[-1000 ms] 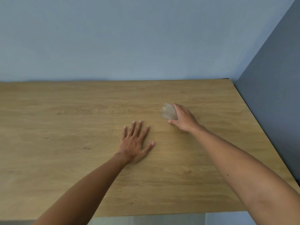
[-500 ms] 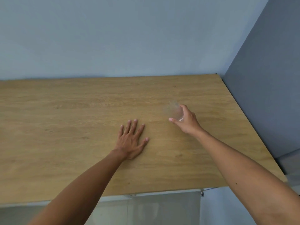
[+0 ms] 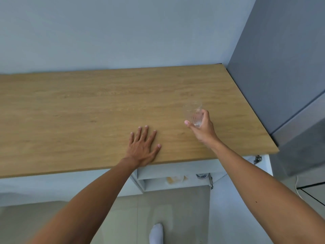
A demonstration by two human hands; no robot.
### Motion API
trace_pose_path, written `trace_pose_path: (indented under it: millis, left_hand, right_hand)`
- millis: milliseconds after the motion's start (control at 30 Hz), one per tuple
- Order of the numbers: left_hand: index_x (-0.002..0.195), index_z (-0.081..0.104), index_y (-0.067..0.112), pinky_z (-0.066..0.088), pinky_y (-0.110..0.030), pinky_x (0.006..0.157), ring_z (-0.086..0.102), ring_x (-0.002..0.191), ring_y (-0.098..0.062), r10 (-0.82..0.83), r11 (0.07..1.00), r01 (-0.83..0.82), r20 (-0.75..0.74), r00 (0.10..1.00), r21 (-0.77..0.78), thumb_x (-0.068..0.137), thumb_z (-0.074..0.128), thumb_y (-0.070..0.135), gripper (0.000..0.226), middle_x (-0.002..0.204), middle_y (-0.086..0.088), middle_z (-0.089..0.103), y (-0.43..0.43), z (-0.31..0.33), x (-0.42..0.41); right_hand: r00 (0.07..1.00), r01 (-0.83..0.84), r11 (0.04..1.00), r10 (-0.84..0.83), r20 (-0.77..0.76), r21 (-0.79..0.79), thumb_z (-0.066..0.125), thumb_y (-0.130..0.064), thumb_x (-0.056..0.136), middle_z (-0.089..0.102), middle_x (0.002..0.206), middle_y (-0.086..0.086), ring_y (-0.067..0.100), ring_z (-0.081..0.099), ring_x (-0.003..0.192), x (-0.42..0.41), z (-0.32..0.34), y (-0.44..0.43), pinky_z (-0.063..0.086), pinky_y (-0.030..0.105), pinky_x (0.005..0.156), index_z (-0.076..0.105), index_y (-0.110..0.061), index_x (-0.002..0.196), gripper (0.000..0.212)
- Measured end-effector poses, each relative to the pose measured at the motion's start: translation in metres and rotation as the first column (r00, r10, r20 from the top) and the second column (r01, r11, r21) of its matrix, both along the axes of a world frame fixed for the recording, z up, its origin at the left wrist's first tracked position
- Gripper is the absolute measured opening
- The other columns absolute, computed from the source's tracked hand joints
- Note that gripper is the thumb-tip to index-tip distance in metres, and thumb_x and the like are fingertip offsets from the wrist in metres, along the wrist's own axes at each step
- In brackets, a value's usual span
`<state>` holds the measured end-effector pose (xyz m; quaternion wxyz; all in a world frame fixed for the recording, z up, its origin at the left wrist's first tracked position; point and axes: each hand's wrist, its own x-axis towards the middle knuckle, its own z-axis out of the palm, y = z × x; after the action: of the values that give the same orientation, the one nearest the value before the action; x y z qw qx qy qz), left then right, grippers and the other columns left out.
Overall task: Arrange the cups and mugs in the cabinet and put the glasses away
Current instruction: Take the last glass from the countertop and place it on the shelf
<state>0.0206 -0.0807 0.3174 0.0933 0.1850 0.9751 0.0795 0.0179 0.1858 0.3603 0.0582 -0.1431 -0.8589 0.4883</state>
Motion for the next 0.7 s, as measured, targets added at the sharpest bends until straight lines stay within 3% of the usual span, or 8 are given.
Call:
trace_pose_path:
  millis: [133,267,533,700]
  left_hand:
    - [0.157,-0.001,0.036,-0.009,-0.05,0.122,-0.016,0.152,-0.024,-0.01,1.0,0.01,-0.006,1.0,-0.004,0.09,0.005,0.072,0.077,0.167,-0.001,-0.012,0.003,0.0,0.042]
    - [0.157,-0.003,0.036,-0.013,-0.048,0.121,-0.02,0.151,-0.023,-0.024,0.999,0.024,-0.002,1.0,0.021,0.09,0.004,0.07,0.076,0.166,-0.001,-0.015,0.004,0.0,0.084]
    - [0.158,0.0,0.035,-0.01,-0.048,0.121,-0.025,0.15,-0.023,-0.068,0.997,0.066,0.025,0.997,0.047,0.097,0.013,0.066,0.07,0.164,0.0,-0.022,-0.004,-0.004,0.147]
    - [0.157,-0.002,0.036,-0.009,-0.048,0.122,-0.024,0.15,-0.023,-0.12,0.992,0.118,0.053,0.991,0.033,0.096,0.01,0.068,0.07,0.165,-0.001,-0.02,-0.015,-0.025,0.156]
  right_hand:
    - [1.0,-0.007,0.999,0.006,-0.018,-0.034,0.076,-0.048,0.081,0.052,0.137,0.006,0.024,0.051,0.124,0.046,-0.002,0.001,0.043,0.033,0.097,0.033,-0.02,0.138,0.076]
    - [1.0,-0.025,0.999,0.024,-0.013,-0.047,0.074,-0.054,0.079,0.048,0.142,0.007,0.025,0.048,0.128,0.095,-0.001,-0.004,0.044,0.042,0.105,0.028,-0.022,0.141,0.083]
    - [0.999,-0.046,0.995,0.044,-0.028,-0.089,0.074,-0.036,0.086,0.044,0.135,-0.005,0.014,0.047,0.123,0.184,0.007,-0.032,0.036,0.028,0.095,0.032,-0.02,0.137,0.067]
    - [1.0,-0.018,0.996,0.017,-0.017,-0.091,0.074,-0.035,0.086,0.05,0.136,-0.001,0.016,0.051,0.124,0.212,-0.021,-0.051,0.041,0.034,0.101,0.034,-0.021,0.133,0.064]
